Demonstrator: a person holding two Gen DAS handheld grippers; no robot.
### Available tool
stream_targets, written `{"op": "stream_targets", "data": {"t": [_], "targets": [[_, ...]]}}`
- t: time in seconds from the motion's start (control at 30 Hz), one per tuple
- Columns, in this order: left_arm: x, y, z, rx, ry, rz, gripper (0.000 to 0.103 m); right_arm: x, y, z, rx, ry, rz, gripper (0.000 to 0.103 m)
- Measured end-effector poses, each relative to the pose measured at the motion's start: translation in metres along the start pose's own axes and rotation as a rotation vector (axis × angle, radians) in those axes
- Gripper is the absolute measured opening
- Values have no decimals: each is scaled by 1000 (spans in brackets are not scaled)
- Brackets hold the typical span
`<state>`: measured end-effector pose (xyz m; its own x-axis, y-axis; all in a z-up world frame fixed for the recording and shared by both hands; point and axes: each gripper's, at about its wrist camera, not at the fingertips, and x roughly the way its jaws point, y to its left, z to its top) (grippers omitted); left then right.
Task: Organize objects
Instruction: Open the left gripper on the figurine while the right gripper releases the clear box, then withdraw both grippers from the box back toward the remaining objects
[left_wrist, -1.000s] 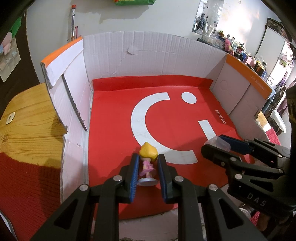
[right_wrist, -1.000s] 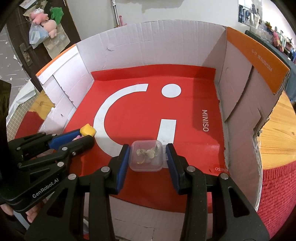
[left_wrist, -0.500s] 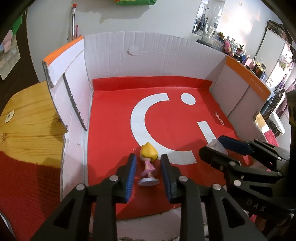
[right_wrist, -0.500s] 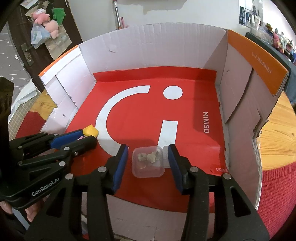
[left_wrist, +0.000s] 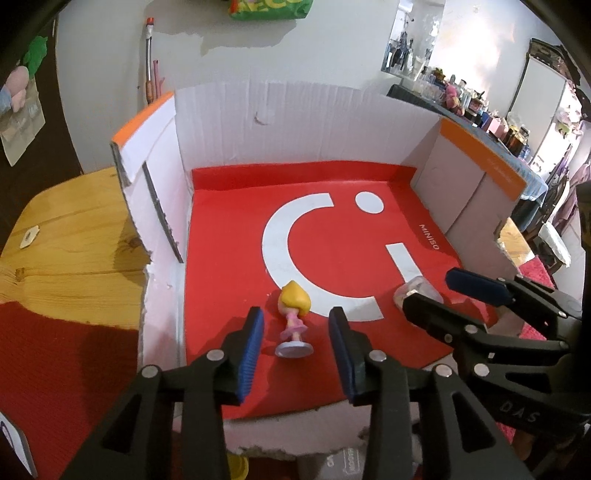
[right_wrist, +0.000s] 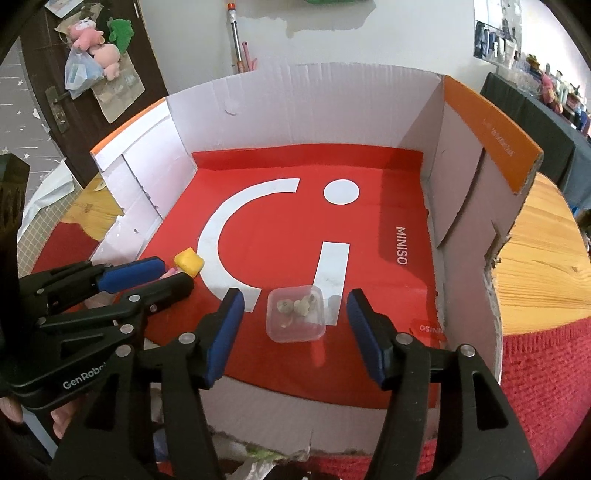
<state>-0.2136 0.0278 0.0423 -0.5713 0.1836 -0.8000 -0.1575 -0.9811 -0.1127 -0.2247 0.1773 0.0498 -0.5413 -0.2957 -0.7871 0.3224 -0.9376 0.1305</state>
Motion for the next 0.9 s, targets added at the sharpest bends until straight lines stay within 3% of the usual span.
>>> {"op": "stream_targets", "data": {"t": [0.3,0.57,0.9], "targets": [[-16,-2,-5,4,-36,19,51,-17,3,-5,-4,-29,-2,63],[-31,-5,-12,14,-65,41,61,-36,8,-13,-15,-67,1,78],[-53,-7,-22,14,-117,63,79,-65,12,-25,-16,-112,1,88]]}}
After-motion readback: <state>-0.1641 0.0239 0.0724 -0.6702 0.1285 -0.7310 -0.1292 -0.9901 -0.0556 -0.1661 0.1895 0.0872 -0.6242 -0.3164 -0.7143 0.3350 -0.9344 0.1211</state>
